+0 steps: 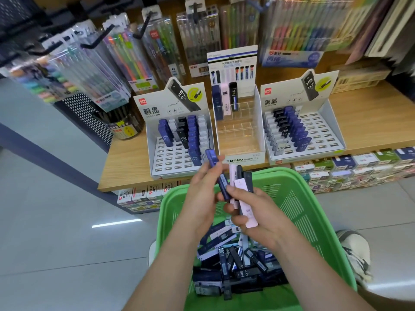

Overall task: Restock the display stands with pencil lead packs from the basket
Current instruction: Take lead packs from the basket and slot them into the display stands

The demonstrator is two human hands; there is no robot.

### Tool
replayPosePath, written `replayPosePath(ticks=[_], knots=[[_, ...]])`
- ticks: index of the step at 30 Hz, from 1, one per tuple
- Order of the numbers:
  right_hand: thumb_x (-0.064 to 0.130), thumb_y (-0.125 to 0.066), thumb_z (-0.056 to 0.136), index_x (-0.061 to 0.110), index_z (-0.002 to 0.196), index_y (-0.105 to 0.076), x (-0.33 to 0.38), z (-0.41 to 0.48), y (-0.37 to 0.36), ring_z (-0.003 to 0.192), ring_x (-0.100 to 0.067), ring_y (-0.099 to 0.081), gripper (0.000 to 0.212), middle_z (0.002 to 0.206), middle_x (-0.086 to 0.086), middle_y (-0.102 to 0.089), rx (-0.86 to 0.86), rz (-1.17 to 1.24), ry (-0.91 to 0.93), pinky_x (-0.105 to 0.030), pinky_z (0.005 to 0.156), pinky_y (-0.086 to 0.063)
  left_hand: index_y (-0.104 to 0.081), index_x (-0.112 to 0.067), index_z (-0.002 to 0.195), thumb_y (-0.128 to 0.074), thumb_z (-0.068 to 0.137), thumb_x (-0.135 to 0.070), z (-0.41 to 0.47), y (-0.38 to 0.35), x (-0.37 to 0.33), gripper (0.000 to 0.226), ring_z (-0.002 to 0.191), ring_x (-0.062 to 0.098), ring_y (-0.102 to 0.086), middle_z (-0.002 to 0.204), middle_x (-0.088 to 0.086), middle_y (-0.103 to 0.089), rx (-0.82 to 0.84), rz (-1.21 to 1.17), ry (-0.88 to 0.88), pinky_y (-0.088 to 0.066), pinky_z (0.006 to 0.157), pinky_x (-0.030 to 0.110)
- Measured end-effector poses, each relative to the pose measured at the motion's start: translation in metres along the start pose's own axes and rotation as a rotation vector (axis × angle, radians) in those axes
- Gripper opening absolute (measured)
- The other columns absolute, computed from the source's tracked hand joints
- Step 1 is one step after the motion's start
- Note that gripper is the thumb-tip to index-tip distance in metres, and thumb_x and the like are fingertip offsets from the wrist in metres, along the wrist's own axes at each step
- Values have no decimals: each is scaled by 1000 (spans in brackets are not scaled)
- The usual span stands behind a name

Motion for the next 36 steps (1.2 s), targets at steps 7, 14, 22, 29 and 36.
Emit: replayPosePath(ticks=[7, 14, 22, 29, 36], knots=[[15, -68, 76, 7, 105, -58, 11, 5, -6, 44, -8, -48, 31, 65, -7, -58, 72, 246, -70, -13, 30, -31, -69, -14, 101, -71, 71, -15, 26, 24, -62, 30, 67, 15, -63, 91, 19, -72, 166, 191, -103, -54, 63, 23], [20, -70, 76, 7, 103, -59, 23, 26, -25, 49, -12, -50, 33, 71, -12, -64, -26, 88, 72, -16, 34, -33, -76, -15, 80, -76, 69, -27, 49, 50, -124, 16, 61, 12, -65, 72, 9, -73, 159, 771, -164, -56, 60, 21], [13, -66, 91, 10, 105, -62, 20, 50, -28, 50, -16, -53, 15, 70, -8, -64, -172, -112, 94, -20, 36, -36, -71, -8, 92, -60, 93, -14, 96, 123, -163, 13, 72, 22, -68, 71, 4, -69, -181, 1391, -405, -56, 77, 37], [10, -67, 90, 12, 106, -68, 14, 66, -27, 60, -13, -62, 16, 73, -3, -64, -206, -175, 122, -21, 40, -40, -71, -18, 101, -61, 92, -25, 115, 129, -134, 15, 87, 27, -63, 91, 5, -71, -150, 1618, -516, -52, 80, 40], [10, -64, 92, 14, 108, -70, 12, 71, -26, 63, -13, -63, 18, 74, -1, -66, -188, -155, 124, -20, 42, -42, -70, -18, 104, -53, 96, -25, 126, 135, -118, 20, 92, 29, -63, 96, 6, -71, -17, 1732, -492, -50, 78, 37]])
Point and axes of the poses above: each hand's wrist, its own z-axis towards the middle knuckle, its own y-axis out of the back of the hand, x = y × z, the point moved 3 cm from there along z, towards the middle knuckle
